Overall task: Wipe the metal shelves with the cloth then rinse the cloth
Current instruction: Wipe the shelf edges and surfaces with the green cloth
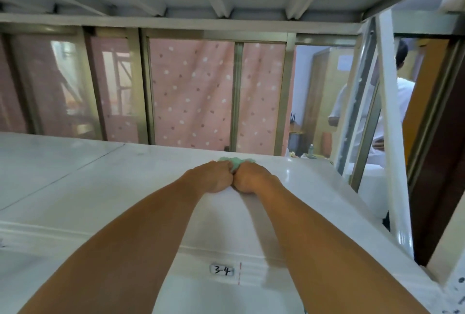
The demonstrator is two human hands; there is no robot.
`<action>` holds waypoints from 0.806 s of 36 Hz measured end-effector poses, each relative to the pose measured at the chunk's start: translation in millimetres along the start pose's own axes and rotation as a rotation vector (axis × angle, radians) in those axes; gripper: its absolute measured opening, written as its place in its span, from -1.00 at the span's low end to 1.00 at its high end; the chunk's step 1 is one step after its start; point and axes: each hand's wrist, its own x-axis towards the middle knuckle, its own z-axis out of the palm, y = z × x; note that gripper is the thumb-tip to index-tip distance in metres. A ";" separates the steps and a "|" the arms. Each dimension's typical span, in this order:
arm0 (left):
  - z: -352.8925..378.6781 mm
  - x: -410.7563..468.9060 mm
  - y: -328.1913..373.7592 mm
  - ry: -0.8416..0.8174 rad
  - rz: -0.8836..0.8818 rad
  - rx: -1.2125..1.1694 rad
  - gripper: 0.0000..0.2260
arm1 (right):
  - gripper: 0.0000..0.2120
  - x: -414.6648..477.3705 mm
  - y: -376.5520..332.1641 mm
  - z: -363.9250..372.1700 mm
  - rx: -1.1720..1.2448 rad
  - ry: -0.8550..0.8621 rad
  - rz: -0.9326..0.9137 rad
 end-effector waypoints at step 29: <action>-58.9 -42.1 -202.8 -0.075 0.014 0.034 -0.56 | -0.25 124.9 -177.0 69.9 -0.022 -0.059 0.092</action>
